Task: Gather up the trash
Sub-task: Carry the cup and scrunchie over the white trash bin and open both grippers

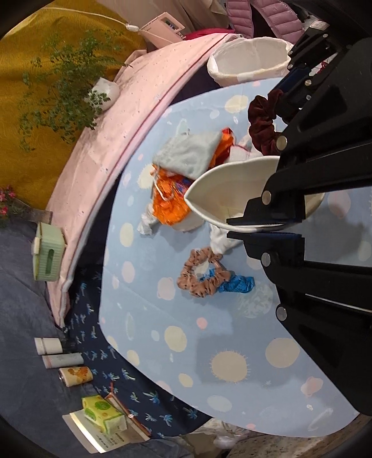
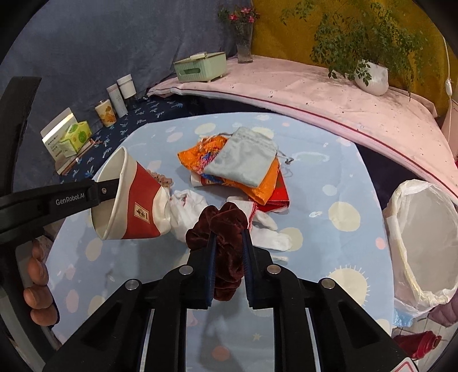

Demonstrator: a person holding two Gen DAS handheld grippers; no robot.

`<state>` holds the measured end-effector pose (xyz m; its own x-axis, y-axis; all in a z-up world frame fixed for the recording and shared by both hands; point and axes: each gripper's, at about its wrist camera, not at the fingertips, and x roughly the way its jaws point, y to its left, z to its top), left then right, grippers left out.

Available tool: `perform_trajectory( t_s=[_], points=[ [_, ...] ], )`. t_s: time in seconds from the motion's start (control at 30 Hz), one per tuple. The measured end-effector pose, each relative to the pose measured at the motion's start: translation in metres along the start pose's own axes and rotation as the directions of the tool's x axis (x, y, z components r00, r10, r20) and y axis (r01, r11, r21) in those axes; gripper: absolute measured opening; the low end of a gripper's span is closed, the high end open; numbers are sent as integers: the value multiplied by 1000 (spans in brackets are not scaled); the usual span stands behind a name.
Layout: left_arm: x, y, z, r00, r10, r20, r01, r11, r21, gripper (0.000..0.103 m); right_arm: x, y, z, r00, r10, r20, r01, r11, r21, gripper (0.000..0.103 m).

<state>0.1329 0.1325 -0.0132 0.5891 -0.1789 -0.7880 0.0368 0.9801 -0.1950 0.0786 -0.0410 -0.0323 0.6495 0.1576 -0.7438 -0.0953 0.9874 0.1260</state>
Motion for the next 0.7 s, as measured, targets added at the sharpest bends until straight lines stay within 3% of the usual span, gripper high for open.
perform_trajectory(
  t_s=[0.37,0.7],
  points=[
    [-33,-59,8,994,-87,59,81,992,96,3,-58,-48,23,988,-80,134,69,994,84,15],
    [-38,-136,5,979,-202,43,187,956,227,3,-87,-115,23,963,-199,182,162,966,201,15]
  ],
)
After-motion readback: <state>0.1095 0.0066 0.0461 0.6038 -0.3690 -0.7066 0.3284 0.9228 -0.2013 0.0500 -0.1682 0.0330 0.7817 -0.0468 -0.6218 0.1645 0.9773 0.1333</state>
